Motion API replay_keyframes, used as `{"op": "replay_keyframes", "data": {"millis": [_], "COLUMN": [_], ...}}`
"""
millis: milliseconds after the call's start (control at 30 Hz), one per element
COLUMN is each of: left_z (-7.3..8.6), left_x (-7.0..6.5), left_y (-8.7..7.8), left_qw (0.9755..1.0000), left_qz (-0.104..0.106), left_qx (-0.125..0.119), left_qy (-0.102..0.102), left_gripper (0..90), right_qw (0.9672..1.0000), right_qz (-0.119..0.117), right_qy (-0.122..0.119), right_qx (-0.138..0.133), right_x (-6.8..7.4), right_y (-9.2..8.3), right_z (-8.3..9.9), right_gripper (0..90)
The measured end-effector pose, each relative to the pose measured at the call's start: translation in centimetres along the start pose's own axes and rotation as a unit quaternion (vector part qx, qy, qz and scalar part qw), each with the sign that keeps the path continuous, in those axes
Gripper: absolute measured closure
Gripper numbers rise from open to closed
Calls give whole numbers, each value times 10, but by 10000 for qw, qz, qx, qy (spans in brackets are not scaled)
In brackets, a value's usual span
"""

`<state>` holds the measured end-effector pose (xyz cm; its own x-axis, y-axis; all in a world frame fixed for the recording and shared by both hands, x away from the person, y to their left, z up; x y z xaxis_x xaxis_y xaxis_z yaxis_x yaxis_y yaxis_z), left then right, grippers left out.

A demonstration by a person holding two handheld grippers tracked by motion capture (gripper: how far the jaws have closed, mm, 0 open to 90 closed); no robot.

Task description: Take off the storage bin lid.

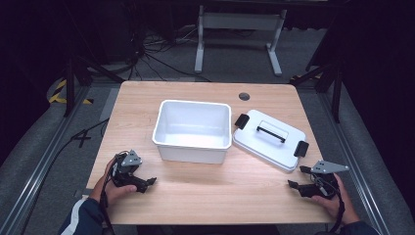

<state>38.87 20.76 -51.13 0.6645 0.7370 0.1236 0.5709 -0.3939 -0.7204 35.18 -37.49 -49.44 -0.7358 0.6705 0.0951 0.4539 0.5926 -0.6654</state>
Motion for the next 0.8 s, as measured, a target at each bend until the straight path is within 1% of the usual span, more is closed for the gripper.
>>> {"op": "replay_keyframes", "data": {"millis": [300,667,700,800], "left_z": [0,0,0,-1], "left_x": [0,0,1,1], "left_y": [0,0,0,0], "left_qw": [10000,10000,10000,10000], "left_qz": [-7,-7,-21,-27], "left_qx": [9,8,4,-5], "left_qy": [-16,-18,24,15], "left_gripper": [1,1,1,1], "right_qw": [9999,9999,9999,9999], "right_qz": [77,81,87,110], "right_qy": [64,72,74,101], "right_qx": [-17,-14,-11,-11], "right_x": [1,1,0,0], "right_y": [0,0,0,1], "right_z": [0,0,0,0], "right_gripper": [201,196,192,181]}}
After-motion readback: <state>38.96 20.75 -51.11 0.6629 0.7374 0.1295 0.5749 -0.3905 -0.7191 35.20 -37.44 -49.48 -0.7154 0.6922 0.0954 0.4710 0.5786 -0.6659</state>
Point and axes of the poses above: each handheld gripper's, and its own axes: y roughly forward along the jaws, z roughly out of its underside, x roughly to its left, the point moved 4 cm from there along y, roughly forward along the jaws, and after that the axes turned 11 degrees about -z, right-handed, at the moved point
